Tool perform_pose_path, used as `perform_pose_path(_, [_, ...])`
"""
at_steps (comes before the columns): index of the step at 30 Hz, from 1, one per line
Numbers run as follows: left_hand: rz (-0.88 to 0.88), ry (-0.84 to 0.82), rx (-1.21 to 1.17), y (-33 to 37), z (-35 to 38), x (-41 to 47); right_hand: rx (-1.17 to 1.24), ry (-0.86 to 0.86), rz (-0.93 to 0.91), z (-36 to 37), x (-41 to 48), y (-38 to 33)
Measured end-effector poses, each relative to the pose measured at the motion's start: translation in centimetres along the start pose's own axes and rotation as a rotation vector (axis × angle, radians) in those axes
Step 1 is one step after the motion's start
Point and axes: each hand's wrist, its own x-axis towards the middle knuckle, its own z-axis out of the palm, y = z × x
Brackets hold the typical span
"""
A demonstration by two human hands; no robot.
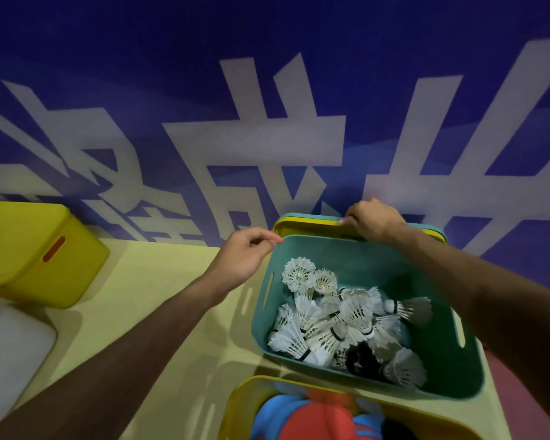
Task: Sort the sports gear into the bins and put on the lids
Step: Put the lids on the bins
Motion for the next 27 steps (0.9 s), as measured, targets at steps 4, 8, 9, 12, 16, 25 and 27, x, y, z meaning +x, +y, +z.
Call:
perform_pose_path(4, [0.018,0.014,-0.037,0.8,-0.4,-0.5,0.102,0.049,0.082,-0.6,0.0,0.4])
perform_pose_path(8, [0.016,0.015,-0.048,0.7,-0.6,-1.2,0.112,0.098,0.150,-1.1,-0.4,0.4])
perform_pose_path(9, [0.012,0.009,-0.056,0.6,-0.7,-1.4,0.111,0.104,0.149,-1.2,-0.4,0.4])
perform_pose_path(12, [-0.003,-0.004,-0.067,0.2,-0.7,-1.6,0.061,0.086,0.109,-1.4,-0.7,0.1])
perform_pose_path(16, [-0.032,-0.034,-0.013,-0.7,-0.2,-0.6,-0.147,-0.008,-0.013,-1.2,-1.3,-0.2])
perform_pose_path(25, [0.091,-0.141,0.427,-1.1,4.3,5.3,-0.364,-0.033,-0.227,-1.9,-1.0,-0.2])
perform_pose_path(27, [0.080,-0.163,0.498,-1.4,5.1,6.7,-0.359,-0.044,-0.208,-1.7,-0.6,0.0])
